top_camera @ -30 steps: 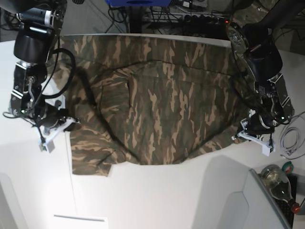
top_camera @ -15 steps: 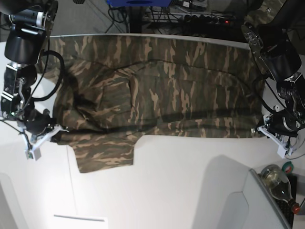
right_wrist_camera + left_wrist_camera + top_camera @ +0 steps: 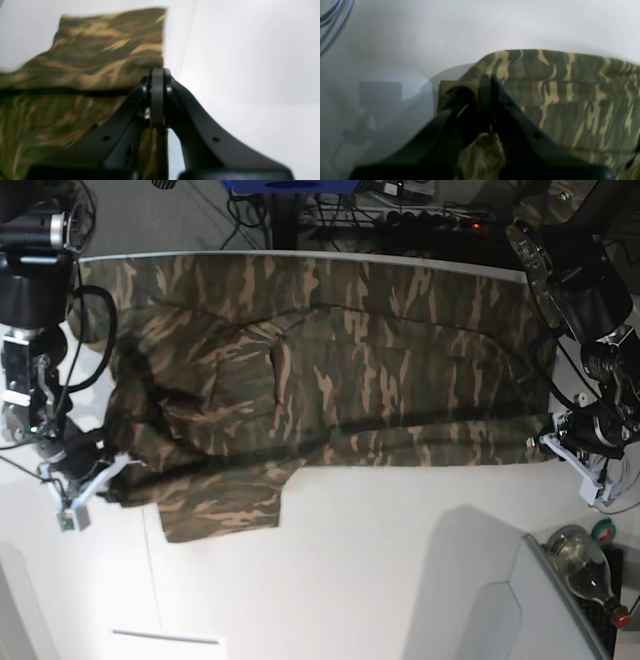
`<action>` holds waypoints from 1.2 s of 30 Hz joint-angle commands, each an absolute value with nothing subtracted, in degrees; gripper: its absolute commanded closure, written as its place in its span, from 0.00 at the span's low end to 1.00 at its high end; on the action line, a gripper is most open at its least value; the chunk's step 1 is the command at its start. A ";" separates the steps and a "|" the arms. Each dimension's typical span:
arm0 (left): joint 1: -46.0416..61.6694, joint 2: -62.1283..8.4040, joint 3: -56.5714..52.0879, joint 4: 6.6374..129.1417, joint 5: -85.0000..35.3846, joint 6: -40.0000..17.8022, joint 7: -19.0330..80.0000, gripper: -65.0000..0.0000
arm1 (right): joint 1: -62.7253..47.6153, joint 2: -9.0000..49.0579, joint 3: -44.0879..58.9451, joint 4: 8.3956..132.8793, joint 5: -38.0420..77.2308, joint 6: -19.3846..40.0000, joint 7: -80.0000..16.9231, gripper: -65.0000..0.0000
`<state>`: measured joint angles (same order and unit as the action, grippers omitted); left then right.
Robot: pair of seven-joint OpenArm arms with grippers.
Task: Layout the t-shirt on the table in an organized manner, then fold the t-shirt properly
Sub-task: 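Lift both shirt sides and fold them toward the collar edge, then lay the folded half down along the collar edge with both grippers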
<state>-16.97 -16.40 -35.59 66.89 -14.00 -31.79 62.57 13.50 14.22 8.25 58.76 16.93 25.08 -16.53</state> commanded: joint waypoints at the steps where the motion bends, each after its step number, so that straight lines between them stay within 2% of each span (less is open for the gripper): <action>1: -18.24 -17.54 -35.74 68.00 -14.73 -32.04 61.85 1.00 | 15.78 15.52 8.57 58.77 17.63 25.19 -13.76 1.00; 8: -18.42 -17.54 -35.74 68.09 -14.73 -32.04 61.85 1.00 | 18.51 18.77 4.26 53.93 17.63 30.99 -7.78 1.00; 16: -18.15 -17.19 -35.74 70.46 -14.73 -32.04 63.69 1.00 | 21.49 22.90 -3.38 47.87 17.63 31.34 0.84 1.00; 23: -16.66 -17.19 -35.65 70.55 -14.73 -32.04 65.19 1.00 | 19.03 23.08 -3.65 47.96 17.63 31.34 1.36 1.00; 29: -14.29 -17.54 -35.74 70.55 -14.73 -32.04 65.19 1.00 | 12.79 23.60 0.31 55.16 17.80 31.34 -0.04 1.00; 36: -12.62 -17.63 -35.74 70.64 -14.73 -32.13 65.19 1.00 | 5.49 23.43 8.40 68.97 17.80 31.34 -15.08 1.00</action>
<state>-11.81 -16.36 -35.51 69.52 -14.85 -31.99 65.78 4.62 22.22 7.86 68.38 17.52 31.59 -16.45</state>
